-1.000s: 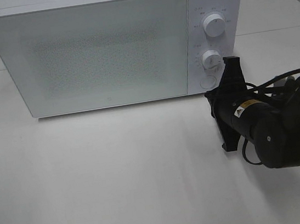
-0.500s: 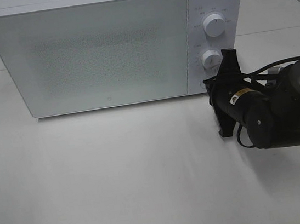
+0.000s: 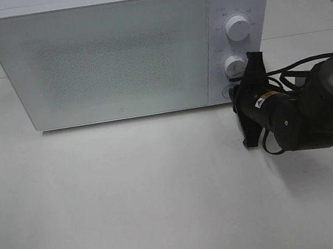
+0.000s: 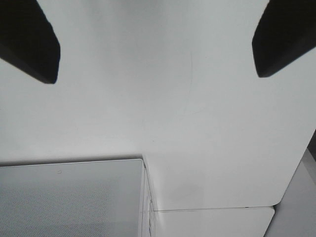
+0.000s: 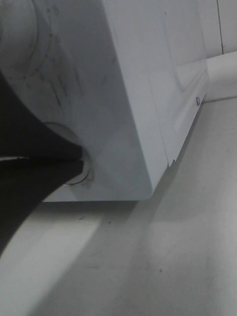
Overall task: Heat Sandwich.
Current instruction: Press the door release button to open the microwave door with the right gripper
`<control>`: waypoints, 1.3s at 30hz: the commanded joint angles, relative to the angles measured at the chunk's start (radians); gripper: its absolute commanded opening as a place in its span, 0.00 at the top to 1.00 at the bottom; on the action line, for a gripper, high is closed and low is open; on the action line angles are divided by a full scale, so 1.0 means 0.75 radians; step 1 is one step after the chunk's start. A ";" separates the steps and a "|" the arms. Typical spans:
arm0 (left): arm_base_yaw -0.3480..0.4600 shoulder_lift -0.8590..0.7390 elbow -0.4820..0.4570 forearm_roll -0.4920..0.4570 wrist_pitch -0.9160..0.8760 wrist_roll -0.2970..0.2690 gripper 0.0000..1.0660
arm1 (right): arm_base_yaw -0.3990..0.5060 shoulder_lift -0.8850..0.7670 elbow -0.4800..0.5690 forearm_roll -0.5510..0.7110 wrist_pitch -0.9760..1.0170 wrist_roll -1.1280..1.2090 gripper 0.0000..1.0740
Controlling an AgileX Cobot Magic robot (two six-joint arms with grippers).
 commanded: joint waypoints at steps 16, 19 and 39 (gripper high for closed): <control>0.004 -0.039 0.004 0.001 -0.017 -0.004 0.03 | -0.009 0.001 -0.073 -0.020 -0.033 0.035 0.99; 0.004 -0.039 0.004 0.001 -0.017 -0.004 0.03 | -0.009 0.001 -0.075 0.003 -0.091 0.011 0.99; 0.004 -0.039 0.004 0.001 -0.017 -0.004 0.03 | -0.011 0.080 -0.251 0.143 -0.507 -0.152 0.99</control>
